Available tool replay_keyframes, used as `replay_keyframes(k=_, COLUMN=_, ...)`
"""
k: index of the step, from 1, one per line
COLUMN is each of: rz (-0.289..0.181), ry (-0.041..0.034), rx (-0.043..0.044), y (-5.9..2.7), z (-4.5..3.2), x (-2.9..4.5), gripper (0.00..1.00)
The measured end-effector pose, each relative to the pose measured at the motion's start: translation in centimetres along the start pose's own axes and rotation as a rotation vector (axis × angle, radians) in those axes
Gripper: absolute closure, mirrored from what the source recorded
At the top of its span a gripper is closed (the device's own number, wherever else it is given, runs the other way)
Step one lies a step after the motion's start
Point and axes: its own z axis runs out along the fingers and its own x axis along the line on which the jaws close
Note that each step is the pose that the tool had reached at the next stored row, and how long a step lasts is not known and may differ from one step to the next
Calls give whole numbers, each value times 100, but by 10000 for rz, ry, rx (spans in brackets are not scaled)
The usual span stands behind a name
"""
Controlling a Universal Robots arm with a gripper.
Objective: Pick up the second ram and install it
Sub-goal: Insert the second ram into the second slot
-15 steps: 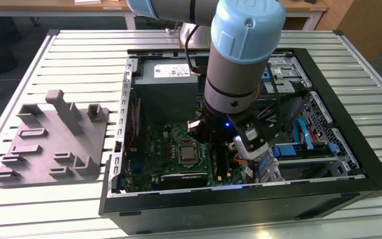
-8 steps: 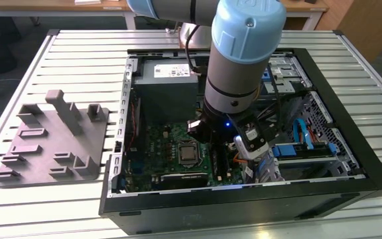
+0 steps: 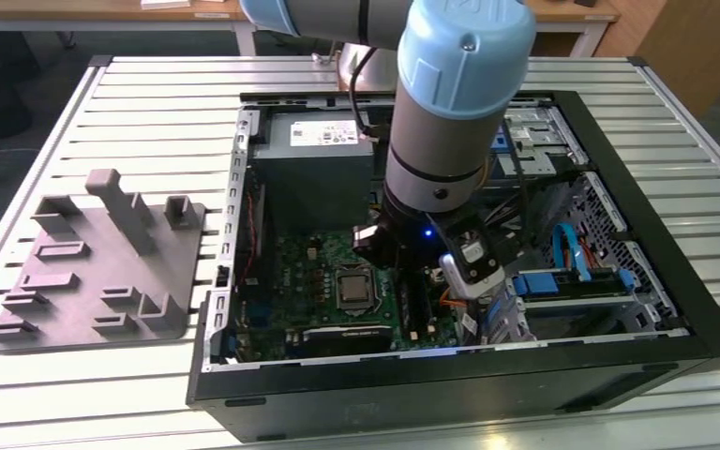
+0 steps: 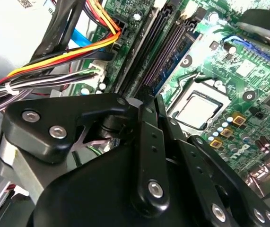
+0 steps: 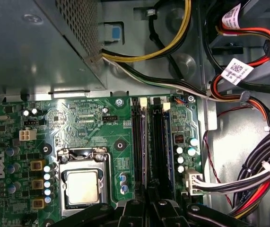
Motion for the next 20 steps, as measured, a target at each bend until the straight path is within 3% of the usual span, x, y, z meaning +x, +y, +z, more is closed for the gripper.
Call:
replay_keyframes(k=8, rz=18, ry=-12, rx=139, y=1, z=8, x=3, gripper=86)
replay_keyframes(k=13, rz=15, ry=-36, rx=151, y=2, z=-9, x=11, gripper=86)
replay_keyframes(k=16, rz=15, ry=-42, rx=253, y=1, z=-26, x=12, gripper=86)
replay_keyframes(k=20, rz=15, ry=-45, rx=250, y=2, z=-25, x=12, gripper=86)
